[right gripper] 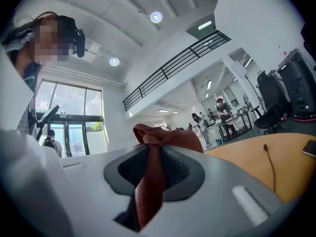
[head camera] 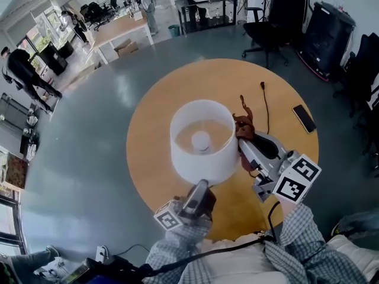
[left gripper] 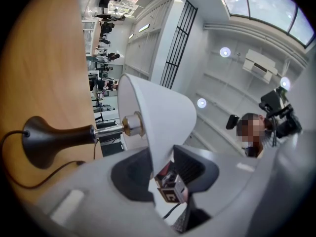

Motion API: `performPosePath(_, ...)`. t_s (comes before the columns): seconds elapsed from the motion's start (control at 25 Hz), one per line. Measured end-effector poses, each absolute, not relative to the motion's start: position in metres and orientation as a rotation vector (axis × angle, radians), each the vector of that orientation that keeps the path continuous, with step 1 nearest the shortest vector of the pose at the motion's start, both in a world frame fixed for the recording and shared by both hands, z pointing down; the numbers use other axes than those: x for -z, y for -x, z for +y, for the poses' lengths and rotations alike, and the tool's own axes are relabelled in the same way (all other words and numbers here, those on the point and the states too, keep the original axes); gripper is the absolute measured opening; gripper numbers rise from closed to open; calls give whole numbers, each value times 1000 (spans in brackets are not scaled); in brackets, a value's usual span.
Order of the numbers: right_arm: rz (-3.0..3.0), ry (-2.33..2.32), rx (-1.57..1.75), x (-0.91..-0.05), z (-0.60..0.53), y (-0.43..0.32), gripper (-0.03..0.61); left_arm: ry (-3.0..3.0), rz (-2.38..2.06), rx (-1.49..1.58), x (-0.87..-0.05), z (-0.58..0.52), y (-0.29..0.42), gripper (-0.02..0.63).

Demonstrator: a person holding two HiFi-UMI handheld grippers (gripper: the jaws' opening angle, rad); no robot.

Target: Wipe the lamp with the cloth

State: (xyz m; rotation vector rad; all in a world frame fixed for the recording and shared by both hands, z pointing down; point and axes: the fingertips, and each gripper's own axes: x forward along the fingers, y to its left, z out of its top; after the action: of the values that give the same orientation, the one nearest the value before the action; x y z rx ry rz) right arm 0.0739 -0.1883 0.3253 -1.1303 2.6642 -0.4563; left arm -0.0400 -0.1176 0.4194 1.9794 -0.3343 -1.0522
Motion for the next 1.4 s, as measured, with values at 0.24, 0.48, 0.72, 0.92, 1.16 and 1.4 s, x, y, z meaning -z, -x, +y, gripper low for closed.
performPosePath(0.24,2691,1191,642,-390,-198,-89,72,-1979,-336,1050,-417,-117,39,123)
performPosePath(0.48,2745,1045,530,-352,-225,-81,74,-1979,-335,1050,-418,-119,42,123)
performPosePath(0.72,2879,720,435,-292,-272,-54,74,-1977,-326,1055,-419,-118,39,123)
performPosePath(0.92,3013,436,438,-266,-302,-16,74,-1980,-334,1058,-417,-121,39,123)
performPosePath(1.16,3068,283,629,-299,-323,6,74,-1984,-349,1064,-417,-122,36,123)
performPosePath(1.4,3221,191,772,-352,-326,16,74,-1991,-356,1072,-418,-123,39,123)
